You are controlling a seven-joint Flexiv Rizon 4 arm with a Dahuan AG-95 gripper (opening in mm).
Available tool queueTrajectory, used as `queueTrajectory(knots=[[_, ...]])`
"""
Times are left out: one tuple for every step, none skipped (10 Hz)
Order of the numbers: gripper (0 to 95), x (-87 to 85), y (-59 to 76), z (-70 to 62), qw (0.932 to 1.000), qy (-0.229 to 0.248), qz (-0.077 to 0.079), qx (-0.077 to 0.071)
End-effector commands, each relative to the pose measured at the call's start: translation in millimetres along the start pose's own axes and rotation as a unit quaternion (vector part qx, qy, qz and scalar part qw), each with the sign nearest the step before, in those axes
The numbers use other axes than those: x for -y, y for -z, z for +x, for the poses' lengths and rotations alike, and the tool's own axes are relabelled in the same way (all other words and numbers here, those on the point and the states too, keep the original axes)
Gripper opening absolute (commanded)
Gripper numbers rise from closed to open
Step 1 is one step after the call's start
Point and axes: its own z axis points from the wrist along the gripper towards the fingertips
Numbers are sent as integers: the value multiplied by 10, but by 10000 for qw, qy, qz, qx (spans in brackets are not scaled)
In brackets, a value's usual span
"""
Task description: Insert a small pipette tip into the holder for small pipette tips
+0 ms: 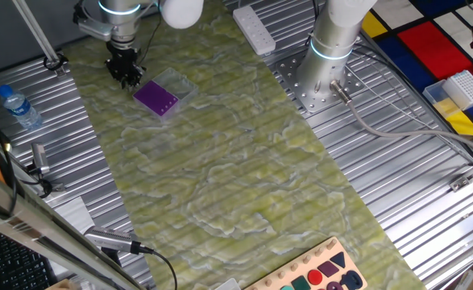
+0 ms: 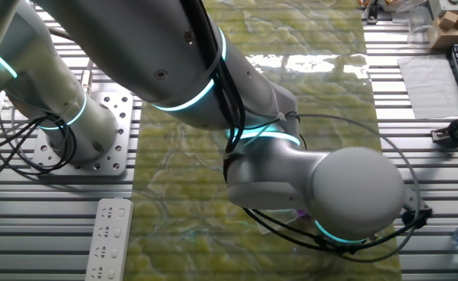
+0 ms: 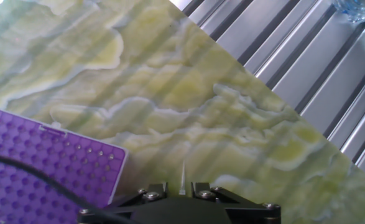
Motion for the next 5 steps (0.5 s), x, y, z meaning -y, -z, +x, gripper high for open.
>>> queueTrajectory(knots=[[190,1,-2,8,9994,-178,228,-193],[190,1,-2,8,9993,-211,224,-203],[190,1,-2,8,9993,-247,216,-185],[190,1,-2,8,9993,-277,199,-154],[190,1,-2,8,9995,-277,147,-47]])
